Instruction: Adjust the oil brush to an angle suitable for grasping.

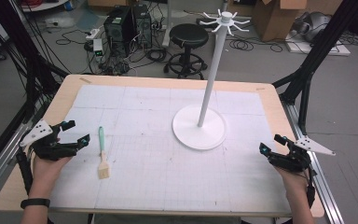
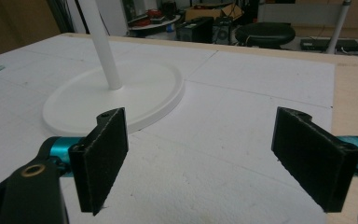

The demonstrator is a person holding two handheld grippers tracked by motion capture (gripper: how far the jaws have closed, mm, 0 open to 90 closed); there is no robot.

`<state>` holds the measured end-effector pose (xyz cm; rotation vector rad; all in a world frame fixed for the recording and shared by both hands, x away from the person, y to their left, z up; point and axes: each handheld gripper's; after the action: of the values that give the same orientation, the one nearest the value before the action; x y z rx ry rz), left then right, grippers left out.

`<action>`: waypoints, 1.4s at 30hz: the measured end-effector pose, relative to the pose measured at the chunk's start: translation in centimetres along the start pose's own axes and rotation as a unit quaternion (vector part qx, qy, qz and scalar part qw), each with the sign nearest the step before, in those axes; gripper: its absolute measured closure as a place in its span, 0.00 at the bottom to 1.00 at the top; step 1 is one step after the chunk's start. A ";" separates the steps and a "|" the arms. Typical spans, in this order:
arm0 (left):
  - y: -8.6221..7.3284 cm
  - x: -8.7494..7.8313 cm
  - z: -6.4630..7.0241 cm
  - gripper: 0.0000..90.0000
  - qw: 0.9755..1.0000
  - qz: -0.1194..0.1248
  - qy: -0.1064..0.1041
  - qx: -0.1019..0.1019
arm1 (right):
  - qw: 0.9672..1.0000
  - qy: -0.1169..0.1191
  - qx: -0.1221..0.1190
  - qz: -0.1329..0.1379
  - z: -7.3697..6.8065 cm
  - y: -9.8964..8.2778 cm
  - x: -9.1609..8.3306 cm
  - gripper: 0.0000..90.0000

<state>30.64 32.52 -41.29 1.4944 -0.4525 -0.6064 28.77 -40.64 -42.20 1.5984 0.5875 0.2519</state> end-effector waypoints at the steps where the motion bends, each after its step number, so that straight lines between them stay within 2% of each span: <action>1: 0.0 0.0 0.0 0.15 1.000 0.000 0.000 0.000 | 1.000 0.001 -0.001 0.001 0.0 0.0 0.0 0.20; 16: -0.2 0.1 0.1 0.15 1.000 -0.011 0.005 0.003 | 1.000 0.000 0.002 0.000 0.1 0.0 0.0 0.20; 22: -0.5 0.2 0.0 0.17 1.000 -0.025 0.006 0.004 | 1.000 -0.001 0.005 0.000 0.1 0.0 0.0 0.20; 27: -0.7 0.4 0.0 0.25 0.999 -0.039 0.004 0.013 | 1.000 -0.002 0.007 -0.002 0.1 0.0 0.0 0.20; 30: -0.7 0.5 0.1 0.31 0.999 -0.036 0.008 0.012 | 1.000 -0.001 0.008 -0.002 0.1 0.0 0.0 0.20; 31: -0.7 0.6 0.1 0.38 0.999 -0.038 0.013 0.016 | 1.000 -0.001 0.005 -0.002 0.1 0.0 0.1 0.20; 32: -0.7 0.6 0.1 0.41 0.999 -0.040 0.015 0.017 | 1.000 -0.001 0.005 -0.002 0.1 0.0 0.1 0.20; 36: -0.8 0.8 0.0 0.49 0.999 -0.044 0.020 0.010 | 1.000 -0.001 0.008 -0.001 0.2 0.0 0.0 0.20; 39: -0.9 0.8 -0.2 0.58 0.998 -0.052 0.029 0.009 | 1.000 -0.001 0.008 0.001 0.2 0.0 0.0 0.20; 40: -1.0 1.0 -0.4 0.60 0.998 -0.055 0.039 0.005 | 1.000 -0.002 0.007 0.000 0.2 0.0 0.0 0.20; 42: -1.2 1.2 -0.5 0.66 0.998 -0.058 0.039 0.003 | 1.000 -0.001 0.008 0.001 0.2 0.0 0.0 0.20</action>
<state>31.76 32.22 -42.63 1.5533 -0.3079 -0.6354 28.84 -40.79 -42.22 1.6146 0.5866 0.2483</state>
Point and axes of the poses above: each handheld gripper's, and its own axes: x roughly forward along the jaws, y roughly out of its top, z roughly to its right, and after that the axes turned 7 degrees about z, right-handed
